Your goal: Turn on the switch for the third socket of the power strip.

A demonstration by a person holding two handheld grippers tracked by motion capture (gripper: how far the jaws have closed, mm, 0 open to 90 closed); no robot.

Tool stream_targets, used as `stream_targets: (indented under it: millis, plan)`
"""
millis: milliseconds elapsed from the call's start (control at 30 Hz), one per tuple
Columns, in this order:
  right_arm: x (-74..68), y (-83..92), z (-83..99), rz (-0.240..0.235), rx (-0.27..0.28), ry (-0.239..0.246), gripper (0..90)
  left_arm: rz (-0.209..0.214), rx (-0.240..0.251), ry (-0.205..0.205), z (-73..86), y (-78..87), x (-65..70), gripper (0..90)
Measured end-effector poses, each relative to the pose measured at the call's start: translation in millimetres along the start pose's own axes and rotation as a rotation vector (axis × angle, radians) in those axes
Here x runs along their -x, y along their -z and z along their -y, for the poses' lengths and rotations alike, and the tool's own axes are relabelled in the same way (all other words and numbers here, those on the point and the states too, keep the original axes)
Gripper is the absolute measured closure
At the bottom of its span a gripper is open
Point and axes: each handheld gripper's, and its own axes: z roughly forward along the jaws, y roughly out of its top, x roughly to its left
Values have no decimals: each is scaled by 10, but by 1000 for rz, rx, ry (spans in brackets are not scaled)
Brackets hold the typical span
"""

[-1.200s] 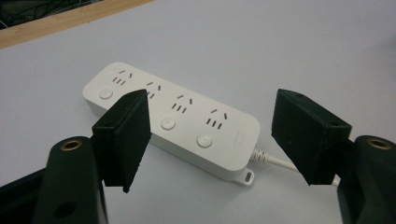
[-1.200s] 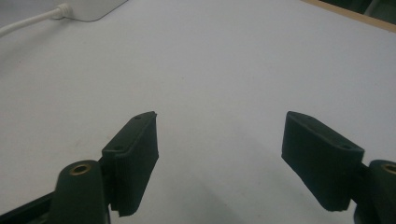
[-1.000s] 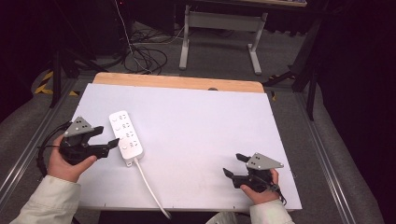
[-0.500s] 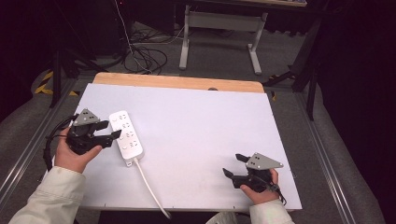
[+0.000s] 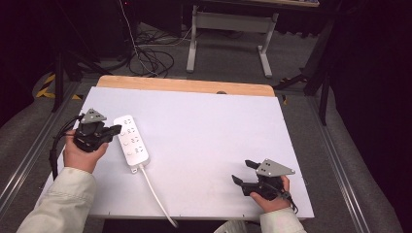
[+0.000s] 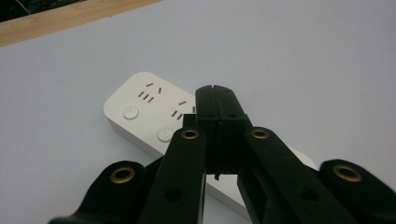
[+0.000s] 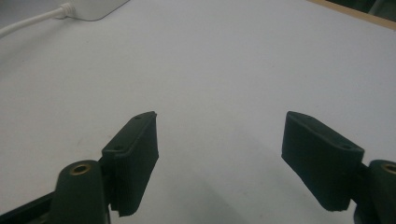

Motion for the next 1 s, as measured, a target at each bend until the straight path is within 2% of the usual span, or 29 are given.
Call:
stream_targets:
  millis: [167,300,533,733,1000]
  plan:
    - [1,2,0,0,0,0,276,-23,-7,1,2,-90,-37,899]
    - [1,2,0,0,1,0,276,-44,10,-5,23,-193,-78,899]
    - [-1,9,0,-2,3,0,276,-31,-1,47,92,-341,-197,899]
    - [0,7,1,-5,5,1,276,-23,11,81,136,-424,-273,899]
    - [0,7,2,-5,4,2,276,-49,-7,64,189,-509,-303,899]
